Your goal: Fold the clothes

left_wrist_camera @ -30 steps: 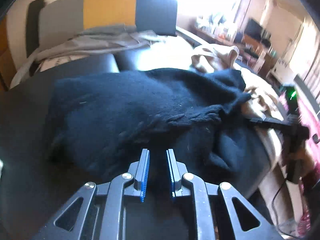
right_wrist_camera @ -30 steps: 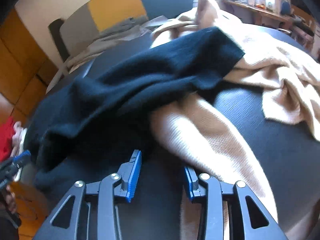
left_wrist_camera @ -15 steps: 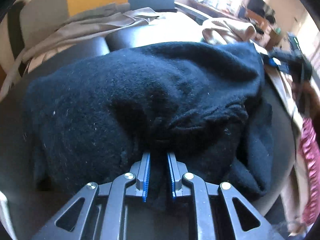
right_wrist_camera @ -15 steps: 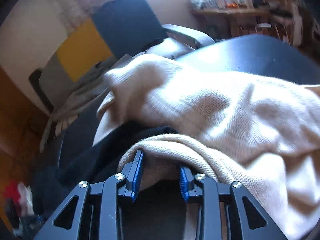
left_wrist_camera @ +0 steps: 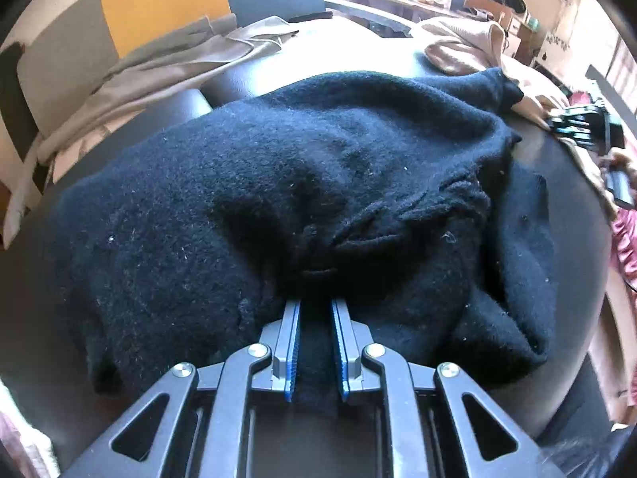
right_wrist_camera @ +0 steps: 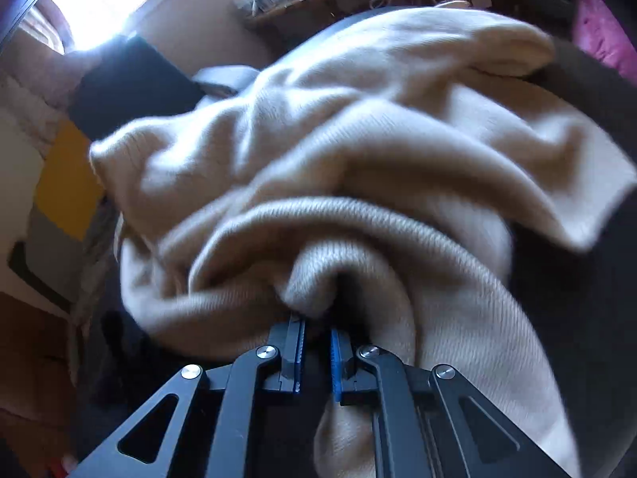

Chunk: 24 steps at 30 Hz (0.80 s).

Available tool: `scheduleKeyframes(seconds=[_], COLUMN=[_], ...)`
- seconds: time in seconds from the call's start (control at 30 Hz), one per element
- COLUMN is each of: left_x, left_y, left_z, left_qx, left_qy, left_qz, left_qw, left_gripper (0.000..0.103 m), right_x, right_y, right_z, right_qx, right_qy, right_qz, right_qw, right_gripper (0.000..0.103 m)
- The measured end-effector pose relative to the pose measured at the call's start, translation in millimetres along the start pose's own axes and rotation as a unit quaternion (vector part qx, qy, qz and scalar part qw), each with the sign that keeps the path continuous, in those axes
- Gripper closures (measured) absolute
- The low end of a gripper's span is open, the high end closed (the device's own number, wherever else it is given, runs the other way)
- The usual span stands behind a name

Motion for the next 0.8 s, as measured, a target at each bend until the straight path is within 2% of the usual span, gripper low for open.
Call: scheduleKeyframes(seconds=[0.03, 0.1, 0.17, 0.23, 0.3, 0.37, 0.47, 0.53, 0.63, 0.73, 0.77, 0.8], left_x=[2, 11, 19, 28, 38, 44, 62, 78, 104, 125, 130, 135], left_y=[-2, -8, -12, -17, -23, -22, -26, -33, -53, -69, -72, -75], left_z=[-1, -5, -11, -16, -20, -28, -32, -35, -38, -41, -41, -42], left_qx=[-0.005, -0.017, -0.023, -0.028, -0.030, -0.036, -0.064, -0.063, -0.041, -0.021, -0.016, -0.014], left_qy=[-0.001, -0.012, -0.027, -0.043, -0.060, -0.067, -0.074, -0.092, -0.130, -0.167, -0.177, -0.184], left_qz=[0.001, 0.001, 0.005, 0.009, 0.012, 0.011, -0.003, 0.001, 0.023, 0.036, 0.038, 0.040], left_qw=[1.0000, 0.9998, 0.9993, 0.9986, 0.9977, 0.9970, 0.9952, 0.9937, 0.9903, 0.9850, 0.9834, 0.9820], left_gripper=[0.087, 0.084, 0.081, 0.079, 0.078, 0.078, 0.079, 0.079, 0.079, 0.079, 0.079, 0.079], right_x=[7, 20, 26, 41, 64, 98, 139, 160, 177, 186, 188, 192], right_y=[-7, -21, -29, -43, -51, -51, -37, -26, -4, 28, 40, 44], right_z=[0, 0, -7, -25, -59, -88, -142, -170, -205, -229, -231, -230], right_qx=[0.009, 0.028, 0.023, -0.012, -0.057, -0.081, -0.087, -0.083, -0.067, -0.018, 0.004, 0.011], right_qy=[-0.007, -0.019, -0.035, -0.058, -0.089, -0.127, -0.194, -0.233, -0.273, -0.298, -0.302, -0.303], right_qz=[-0.002, -0.005, 0.007, 0.008, -0.006, -0.019, -0.033, -0.039, -0.046, -0.054, -0.063, -0.070], right_qw=[1.000, 0.999, 0.999, 0.998, 0.994, 0.988, 0.977, 0.968, 0.959, 0.953, 0.951, 0.950], right_gripper=[0.093, 0.079, 0.073, 0.064, 0.040, 0.031, 0.026, 0.025, 0.023, 0.022, 0.023, 0.034])
Point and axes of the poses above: each gripper's, at about its wrist camera, not at the fingertips, and y roughly the way its jaws point, z to its right, x to its underside, the point moved 2 cm from there along y, roughly the way its jaws point, and after that the axes turned 11 degrees about y, right-handed, at the moved point
